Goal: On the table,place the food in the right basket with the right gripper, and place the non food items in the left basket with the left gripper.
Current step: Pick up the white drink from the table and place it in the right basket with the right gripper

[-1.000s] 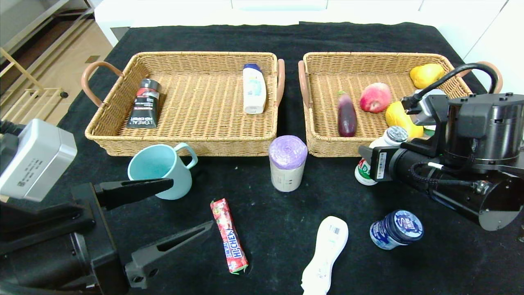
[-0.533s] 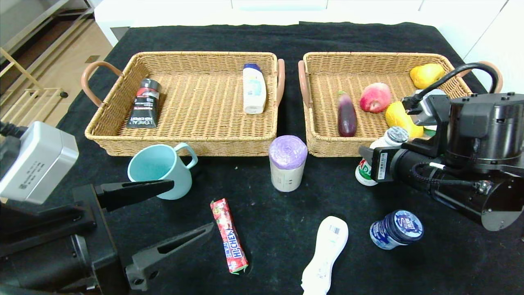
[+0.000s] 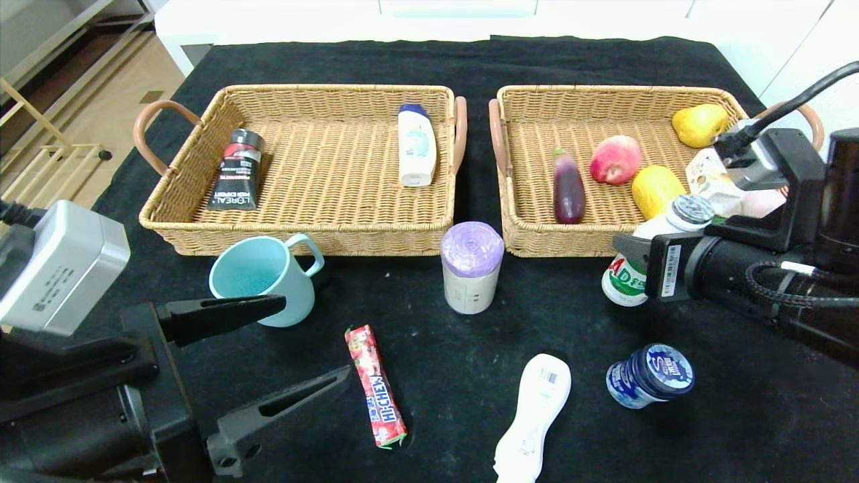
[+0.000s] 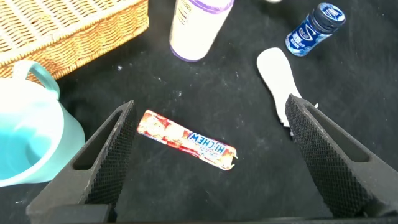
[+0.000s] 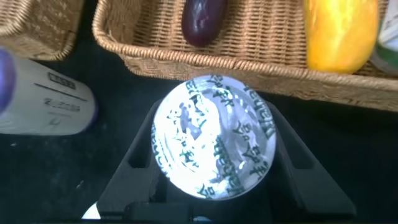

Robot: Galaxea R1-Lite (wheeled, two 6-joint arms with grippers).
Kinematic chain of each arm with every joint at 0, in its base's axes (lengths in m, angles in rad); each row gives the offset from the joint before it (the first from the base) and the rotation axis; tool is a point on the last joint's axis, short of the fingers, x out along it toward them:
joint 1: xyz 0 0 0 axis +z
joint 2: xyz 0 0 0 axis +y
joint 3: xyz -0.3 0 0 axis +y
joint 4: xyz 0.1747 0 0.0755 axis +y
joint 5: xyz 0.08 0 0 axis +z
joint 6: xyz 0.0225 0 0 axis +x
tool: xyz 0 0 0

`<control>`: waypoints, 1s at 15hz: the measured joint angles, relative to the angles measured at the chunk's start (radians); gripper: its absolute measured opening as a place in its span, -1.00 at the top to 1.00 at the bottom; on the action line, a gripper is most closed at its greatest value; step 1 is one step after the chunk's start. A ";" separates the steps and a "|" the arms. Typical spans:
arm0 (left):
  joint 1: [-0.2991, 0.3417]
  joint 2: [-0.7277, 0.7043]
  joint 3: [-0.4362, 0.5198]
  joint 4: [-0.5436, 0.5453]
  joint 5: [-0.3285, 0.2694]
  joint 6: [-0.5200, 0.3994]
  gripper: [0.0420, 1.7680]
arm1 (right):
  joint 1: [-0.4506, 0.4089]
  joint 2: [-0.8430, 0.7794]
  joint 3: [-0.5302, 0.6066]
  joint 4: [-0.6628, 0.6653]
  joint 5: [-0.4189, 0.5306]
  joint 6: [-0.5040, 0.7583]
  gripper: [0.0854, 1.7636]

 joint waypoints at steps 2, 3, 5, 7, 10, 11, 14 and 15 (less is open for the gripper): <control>0.000 0.001 0.000 0.000 0.001 0.000 -0.94 | 0.007 -0.023 -0.023 0.017 0.000 -0.001 0.01; 0.000 0.001 0.000 0.001 0.001 0.000 -0.94 | 0.007 -0.031 -0.043 0.039 0.000 -0.004 0.02; 0.000 0.000 0.000 0.000 0.001 0.001 -0.94 | 0.005 -0.041 -0.089 0.074 0.000 -0.008 0.02; 0.000 0.000 0.000 0.000 0.002 0.004 -0.94 | -0.006 -0.042 -0.148 0.100 0.002 -0.013 0.02; 0.002 0.000 0.000 0.000 0.003 0.005 -0.94 | -0.014 -0.009 -0.245 0.104 0.003 -0.019 0.02; 0.003 0.000 0.000 0.000 0.003 0.006 -0.94 | -0.015 0.010 -0.287 0.105 0.005 -0.019 0.02; 0.003 0.000 0.000 0.000 0.004 0.006 -0.94 | -0.016 0.086 -0.411 0.106 0.015 -0.021 0.02; 0.003 0.000 0.000 0.000 0.008 0.006 -0.94 | -0.016 0.116 -0.446 0.105 0.020 -0.022 0.02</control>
